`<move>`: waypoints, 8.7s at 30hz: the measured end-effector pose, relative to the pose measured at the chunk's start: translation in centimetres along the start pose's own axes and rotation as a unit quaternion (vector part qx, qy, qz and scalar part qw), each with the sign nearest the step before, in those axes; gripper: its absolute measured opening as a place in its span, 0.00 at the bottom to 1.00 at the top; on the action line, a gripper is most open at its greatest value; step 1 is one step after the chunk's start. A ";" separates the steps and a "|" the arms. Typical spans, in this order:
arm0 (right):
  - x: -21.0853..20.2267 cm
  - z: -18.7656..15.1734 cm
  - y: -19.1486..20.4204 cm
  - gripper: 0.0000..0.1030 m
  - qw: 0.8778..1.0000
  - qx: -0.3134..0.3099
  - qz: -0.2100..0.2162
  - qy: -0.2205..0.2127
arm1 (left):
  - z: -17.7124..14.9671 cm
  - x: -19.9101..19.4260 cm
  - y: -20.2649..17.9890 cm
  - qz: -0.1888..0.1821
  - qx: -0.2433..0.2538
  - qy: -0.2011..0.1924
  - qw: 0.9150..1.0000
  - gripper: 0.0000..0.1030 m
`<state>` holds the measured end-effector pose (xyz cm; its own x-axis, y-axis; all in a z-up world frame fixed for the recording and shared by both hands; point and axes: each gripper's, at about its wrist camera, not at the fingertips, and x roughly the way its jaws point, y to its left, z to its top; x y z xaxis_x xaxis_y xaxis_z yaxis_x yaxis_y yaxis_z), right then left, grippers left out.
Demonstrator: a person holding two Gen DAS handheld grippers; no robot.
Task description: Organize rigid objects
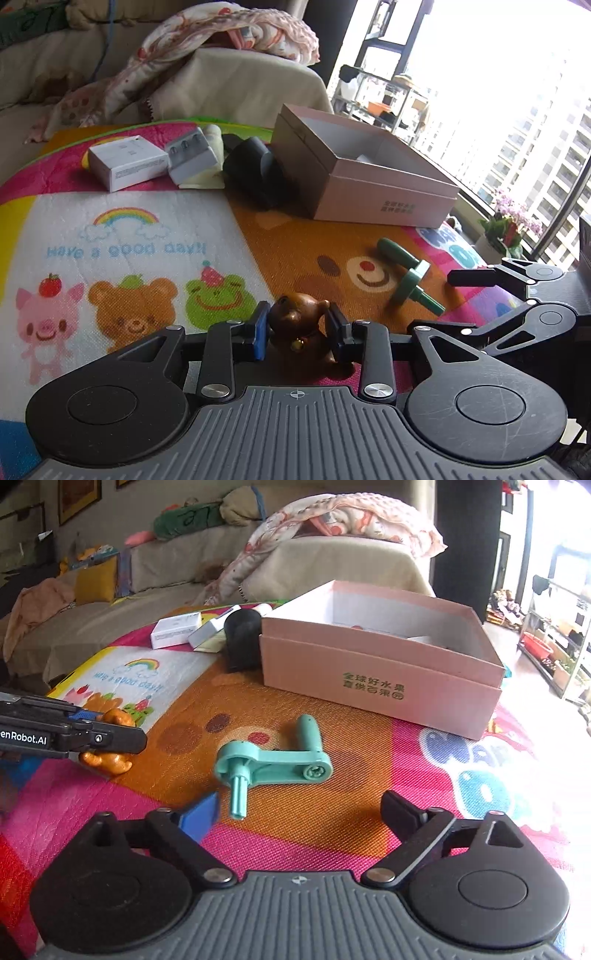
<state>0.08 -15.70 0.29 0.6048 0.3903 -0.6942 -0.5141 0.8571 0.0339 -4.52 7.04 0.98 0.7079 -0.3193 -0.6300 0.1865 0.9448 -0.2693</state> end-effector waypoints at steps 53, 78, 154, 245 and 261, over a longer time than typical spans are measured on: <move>-0.2 1.9 1.7 0.69 0.998 -0.059 -0.008 -0.019 | -3.0 -3.2 -3.7 -0.016 0.059 0.013 0.998 0.35; -4.1 11.2 -4.8 0.83 0.969 -0.018 -0.119 -0.217 | 22.8 6.3 -7.9 -0.111 0.039 -0.119 0.986 0.35; 14.5 26.9 2.0 0.83 0.994 0.056 0.052 0.075 | 11.5 3.1 18.4 0.047 -0.178 -0.102 0.978 0.50; -2.0 5.5 -5.4 0.74 0.993 0.036 -0.037 -0.109 | -2.1 -1.7 -2.9 -0.013 0.046 0.005 0.999 0.48; -0.8 -0.3 0.6 0.74 0.999 -0.009 0.016 -0.039 | -1.5 -2.8 2.1 0.002 -0.011 0.021 1.000 0.34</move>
<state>-0.84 -15.60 0.67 0.6330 0.4434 -0.6346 -0.5444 0.8378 0.0423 -7.15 9.79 1.04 0.6791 -0.3187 -0.6613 0.1686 0.9445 -0.2821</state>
